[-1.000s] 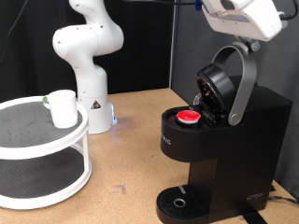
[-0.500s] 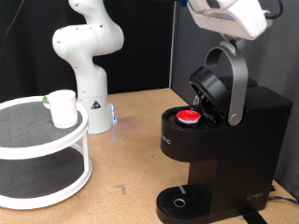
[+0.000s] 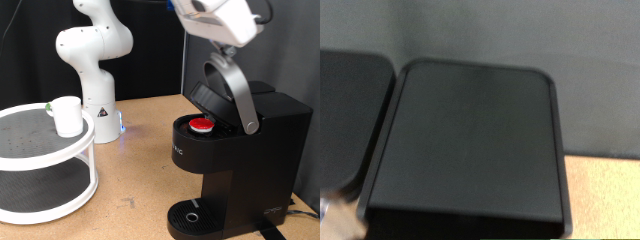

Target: Make a cup of coffee with the keurig machine

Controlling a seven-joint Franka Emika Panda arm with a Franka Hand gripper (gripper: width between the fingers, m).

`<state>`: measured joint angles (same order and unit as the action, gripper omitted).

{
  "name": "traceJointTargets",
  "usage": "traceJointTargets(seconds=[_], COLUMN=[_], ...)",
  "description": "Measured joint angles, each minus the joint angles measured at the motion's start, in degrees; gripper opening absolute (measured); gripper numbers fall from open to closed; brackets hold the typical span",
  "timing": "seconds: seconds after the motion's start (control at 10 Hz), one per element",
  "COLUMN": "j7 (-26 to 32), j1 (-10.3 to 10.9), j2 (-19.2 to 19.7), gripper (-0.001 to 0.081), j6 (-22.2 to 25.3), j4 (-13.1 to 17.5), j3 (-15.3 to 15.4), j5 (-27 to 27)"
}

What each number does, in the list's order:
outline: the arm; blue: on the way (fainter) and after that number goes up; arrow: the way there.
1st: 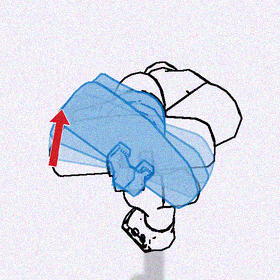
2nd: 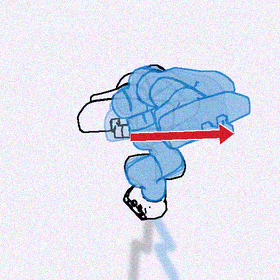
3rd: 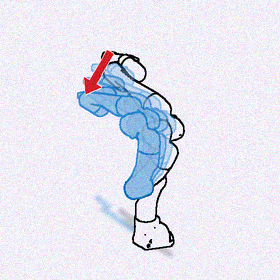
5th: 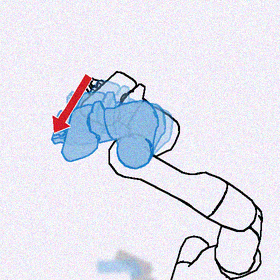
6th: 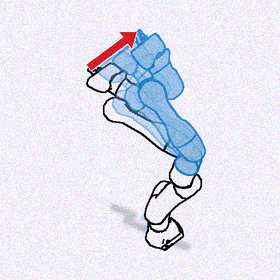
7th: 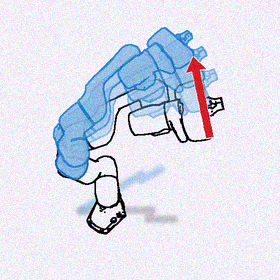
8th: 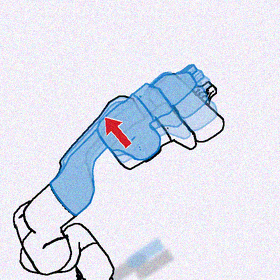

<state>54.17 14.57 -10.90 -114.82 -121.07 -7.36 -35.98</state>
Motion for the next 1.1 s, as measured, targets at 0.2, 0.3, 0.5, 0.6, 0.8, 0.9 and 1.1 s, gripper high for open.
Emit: traceJointTargets(seconds=[0.2,0.3,0.5,0.6,0.8,0.9,1.1], j7=[0.95,0.85,0.71,0.71,1.48,2.56,4.46], j1=[-1.03,-1.32,-1.7,-1.91,-2.73,-3.21,-3.87], j2=[-0.72,-0.81,-0.83,-0.83,-0.71,-0.68,-0.69], gripper=[0.0,0.0,0.0,0.0,0.0,0.0,0.0], j6=[-0.01,-0.25,-1.82,-2.56,-3.52,-3.96,-5.36], j4=[-1.78,-2.43,-3.88,-4.52,-6.27,-7.25,-8.77], j3=[-0.37,-0.37,-0.37,-0.38,-0.78,-1.29,-1.82], j5=[2.55,3.92,6.14,6.97,8.62,9.35,9.69])
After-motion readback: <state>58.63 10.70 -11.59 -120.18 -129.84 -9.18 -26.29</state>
